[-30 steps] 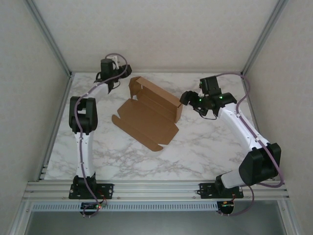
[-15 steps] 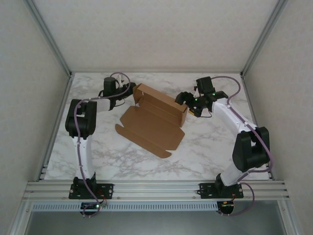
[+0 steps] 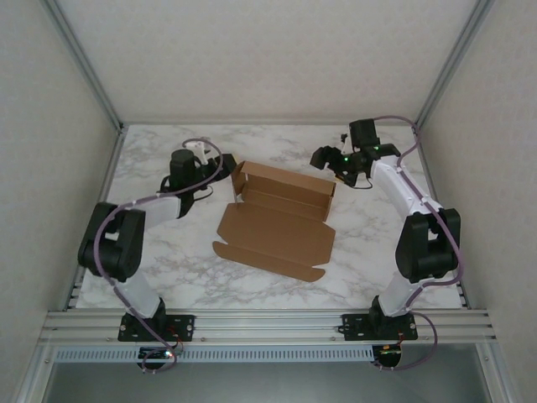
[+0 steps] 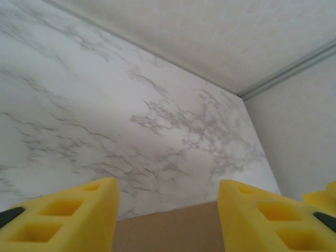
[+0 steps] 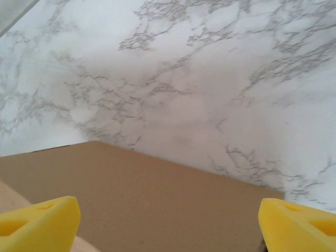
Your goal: Fold the paper box
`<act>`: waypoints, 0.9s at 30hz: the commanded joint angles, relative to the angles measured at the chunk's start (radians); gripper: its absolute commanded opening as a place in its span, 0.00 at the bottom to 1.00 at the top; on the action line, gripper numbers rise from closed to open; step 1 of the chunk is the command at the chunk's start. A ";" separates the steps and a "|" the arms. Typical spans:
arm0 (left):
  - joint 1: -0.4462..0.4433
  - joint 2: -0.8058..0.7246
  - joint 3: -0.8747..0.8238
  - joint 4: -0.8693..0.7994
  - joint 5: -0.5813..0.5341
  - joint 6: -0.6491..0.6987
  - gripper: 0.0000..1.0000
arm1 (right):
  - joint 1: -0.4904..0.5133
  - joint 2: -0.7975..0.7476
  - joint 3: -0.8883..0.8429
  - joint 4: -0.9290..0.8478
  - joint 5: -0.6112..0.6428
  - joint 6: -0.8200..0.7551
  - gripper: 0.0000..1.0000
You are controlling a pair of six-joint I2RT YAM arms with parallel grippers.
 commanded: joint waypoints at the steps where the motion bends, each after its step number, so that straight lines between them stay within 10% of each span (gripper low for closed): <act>1: 0.006 -0.127 -0.068 -0.063 -0.192 0.220 0.54 | -0.020 0.000 0.029 -0.030 0.025 -0.041 0.88; 5: 0.017 -0.225 -0.114 -0.129 -0.383 0.370 0.56 | -0.023 -0.042 0.010 -0.047 0.082 -0.053 0.87; 20: 0.031 -0.184 -0.060 -0.102 -0.399 0.314 0.55 | 0.098 -0.737 -0.742 0.541 0.378 -0.321 0.79; 27: 0.036 -0.200 -0.098 -0.040 -0.465 0.257 0.55 | 0.227 -0.747 -0.884 0.652 0.430 -0.480 0.77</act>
